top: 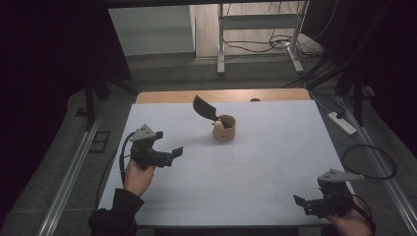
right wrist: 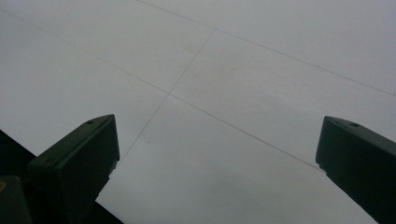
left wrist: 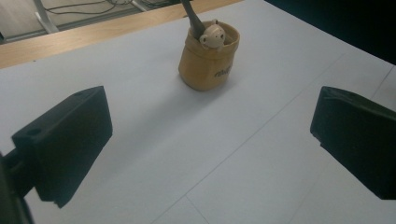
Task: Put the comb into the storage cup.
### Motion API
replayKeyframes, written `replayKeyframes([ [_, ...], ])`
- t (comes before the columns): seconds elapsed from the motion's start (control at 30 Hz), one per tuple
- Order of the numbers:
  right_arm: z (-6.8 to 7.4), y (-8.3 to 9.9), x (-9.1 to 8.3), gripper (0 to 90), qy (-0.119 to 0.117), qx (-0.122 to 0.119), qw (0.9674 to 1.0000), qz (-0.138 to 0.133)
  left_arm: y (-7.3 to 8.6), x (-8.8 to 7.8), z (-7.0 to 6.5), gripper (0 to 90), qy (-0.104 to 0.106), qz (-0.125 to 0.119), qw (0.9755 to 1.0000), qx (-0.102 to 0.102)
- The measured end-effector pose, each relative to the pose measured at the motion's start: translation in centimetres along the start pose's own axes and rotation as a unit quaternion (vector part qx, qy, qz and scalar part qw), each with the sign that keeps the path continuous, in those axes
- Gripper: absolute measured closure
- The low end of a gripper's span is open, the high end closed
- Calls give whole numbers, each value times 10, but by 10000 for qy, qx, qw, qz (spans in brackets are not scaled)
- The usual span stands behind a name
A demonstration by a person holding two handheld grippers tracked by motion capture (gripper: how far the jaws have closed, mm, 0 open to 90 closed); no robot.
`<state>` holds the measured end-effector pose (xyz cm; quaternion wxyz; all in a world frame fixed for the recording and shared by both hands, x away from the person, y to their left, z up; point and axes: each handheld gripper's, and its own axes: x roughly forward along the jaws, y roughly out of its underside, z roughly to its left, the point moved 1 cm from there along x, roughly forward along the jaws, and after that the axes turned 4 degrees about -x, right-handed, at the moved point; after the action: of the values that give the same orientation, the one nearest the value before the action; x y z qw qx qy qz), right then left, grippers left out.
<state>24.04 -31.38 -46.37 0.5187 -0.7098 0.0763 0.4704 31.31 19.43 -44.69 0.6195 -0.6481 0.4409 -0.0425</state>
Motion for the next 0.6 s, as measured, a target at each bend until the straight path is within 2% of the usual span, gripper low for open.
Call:
replayKeyframes([
  [0.6,0,0,0,0,-2,-25,10000,-14,20,-22,-17,0,-39,67,10000,-22],
])
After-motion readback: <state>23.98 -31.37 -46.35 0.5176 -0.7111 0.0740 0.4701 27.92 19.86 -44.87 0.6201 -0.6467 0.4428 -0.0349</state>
